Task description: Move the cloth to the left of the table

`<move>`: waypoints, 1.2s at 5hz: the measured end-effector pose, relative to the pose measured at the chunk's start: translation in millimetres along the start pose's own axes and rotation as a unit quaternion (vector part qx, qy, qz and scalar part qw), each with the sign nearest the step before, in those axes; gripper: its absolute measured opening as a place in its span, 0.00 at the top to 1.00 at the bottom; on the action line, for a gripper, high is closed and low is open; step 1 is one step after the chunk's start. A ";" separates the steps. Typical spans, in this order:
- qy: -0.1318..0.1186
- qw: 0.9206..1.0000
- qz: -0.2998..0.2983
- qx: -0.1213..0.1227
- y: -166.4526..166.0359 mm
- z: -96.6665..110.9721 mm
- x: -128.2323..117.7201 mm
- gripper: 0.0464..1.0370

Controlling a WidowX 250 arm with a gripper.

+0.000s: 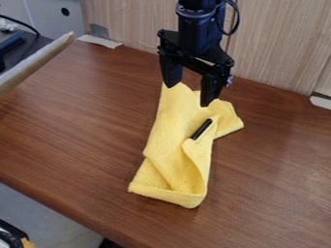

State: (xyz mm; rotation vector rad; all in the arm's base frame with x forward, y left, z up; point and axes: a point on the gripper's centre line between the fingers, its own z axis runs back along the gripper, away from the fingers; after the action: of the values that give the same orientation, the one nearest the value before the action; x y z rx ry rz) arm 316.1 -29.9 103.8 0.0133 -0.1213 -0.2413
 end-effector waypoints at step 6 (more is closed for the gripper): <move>0.029 0.999 -0.012 -0.026 -45.5 -32.4 -104.3 0.04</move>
State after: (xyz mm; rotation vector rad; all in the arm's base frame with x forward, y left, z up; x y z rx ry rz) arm 208.7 -49.2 58.0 -0.0295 -0.0581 -0.2668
